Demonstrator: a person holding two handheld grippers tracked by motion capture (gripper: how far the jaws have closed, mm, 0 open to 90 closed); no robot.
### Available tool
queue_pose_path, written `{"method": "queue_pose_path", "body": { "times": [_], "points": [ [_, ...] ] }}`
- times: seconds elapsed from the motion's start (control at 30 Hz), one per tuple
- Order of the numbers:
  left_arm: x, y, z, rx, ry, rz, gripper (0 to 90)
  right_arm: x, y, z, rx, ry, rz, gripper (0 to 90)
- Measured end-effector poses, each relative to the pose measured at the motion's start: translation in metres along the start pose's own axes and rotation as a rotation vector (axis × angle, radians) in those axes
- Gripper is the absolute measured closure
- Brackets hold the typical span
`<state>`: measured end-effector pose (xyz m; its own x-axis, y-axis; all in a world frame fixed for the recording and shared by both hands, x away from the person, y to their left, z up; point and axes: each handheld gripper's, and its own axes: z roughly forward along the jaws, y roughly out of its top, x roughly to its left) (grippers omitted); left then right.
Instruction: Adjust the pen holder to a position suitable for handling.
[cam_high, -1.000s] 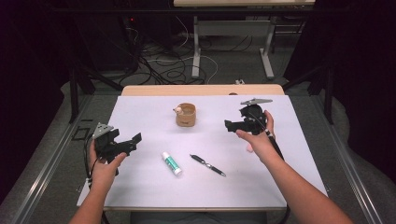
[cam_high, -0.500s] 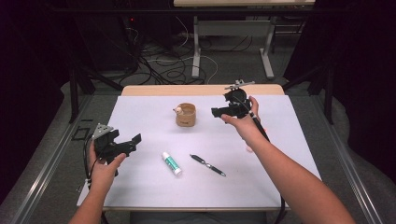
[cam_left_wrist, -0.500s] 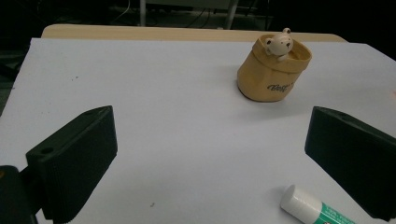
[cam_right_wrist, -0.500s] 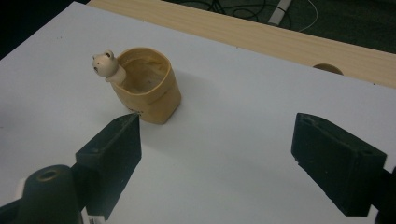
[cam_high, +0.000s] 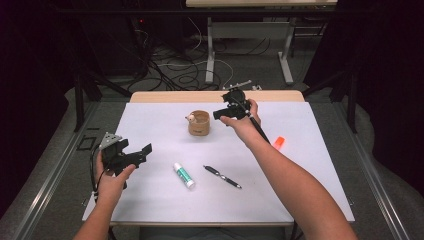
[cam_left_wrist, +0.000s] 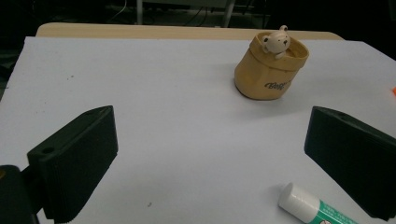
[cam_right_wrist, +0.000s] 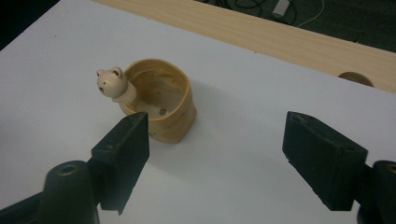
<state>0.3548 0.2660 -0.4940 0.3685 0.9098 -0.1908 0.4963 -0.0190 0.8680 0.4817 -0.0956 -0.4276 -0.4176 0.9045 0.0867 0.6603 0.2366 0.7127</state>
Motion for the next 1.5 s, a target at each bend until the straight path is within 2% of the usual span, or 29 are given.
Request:
{"method": "queue_pose_path", "body": {
  "times": [0.1,0.13,0.4,0.57,0.67,0.8,0.87,0.93,1.23,1.33,1.4,1.43,1.5],
  "points": [
    [-0.001,0.0,0.0,-0.001,-0.002,-0.003,2.9,0.004,0.002,0.007,0.007,0.001,0.01,26.7],
    [-0.001,0.0,-0.001,0.002,0.0,0.005,3.4,0.008,0.004,0.013,0.011,0.0,0.012,30.6],
    [0.001,-0.001,-0.004,0.002,0.002,-0.007,3.7,0.021,0.01,0.036,0.023,-0.032,-0.003,31.8],
    [0.002,-0.001,-0.004,-0.001,0.001,-0.005,3.8,0.026,0.013,0.051,0.037,-0.031,0.019,35.2],
    [0.002,-0.001,-0.003,0.001,0.0,-0.005,3.9,0.028,0.013,0.059,0.051,-0.037,0.015,35.3],
    [0.002,-0.001,-0.003,0.002,-0.001,-0.006,4.2,0.029,0.012,0.066,0.064,-0.048,0.017,35.6],
    [0.002,-0.001,-0.002,0.0,-0.002,-0.005,4.2,0.029,0.01,0.072,0.082,-0.05,0.045,38.0],
    [0.002,-0.001,-0.002,0.002,-0.002,-0.004,4.2,0.028,0.009,0.075,0.083,-0.059,0.049,39.4],
    [0.002,-0.002,-0.002,0.002,-0.004,-0.004,4.4,0.026,0.007,0.09,0.086,-0.038,0.087,48.9],
    [0.003,-0.002,-0.003,-0.001,-0.004,-0.009,4.4,0.027,0.007,0.093,0.094,-0.037,0.092,50.0],
    [0.004,-0.002,-0.003,0.003,-0.001,-0.012,4.8,0.027,0.006,0.097,0.075,-0.03,0.088,53.2],
    [0.004,-0.002,-0.003,0.0,-0.002,-0.014,5.0,0.027,0.006,0.098,0.092,-0.04,0.084,54.2],
    [0.005,-0.002,-0.003,0.001,-0.002,-0.016,5.2,0.027,0.005,0.1,0.088,-0.03,0.084,55.4]
  ]
}}
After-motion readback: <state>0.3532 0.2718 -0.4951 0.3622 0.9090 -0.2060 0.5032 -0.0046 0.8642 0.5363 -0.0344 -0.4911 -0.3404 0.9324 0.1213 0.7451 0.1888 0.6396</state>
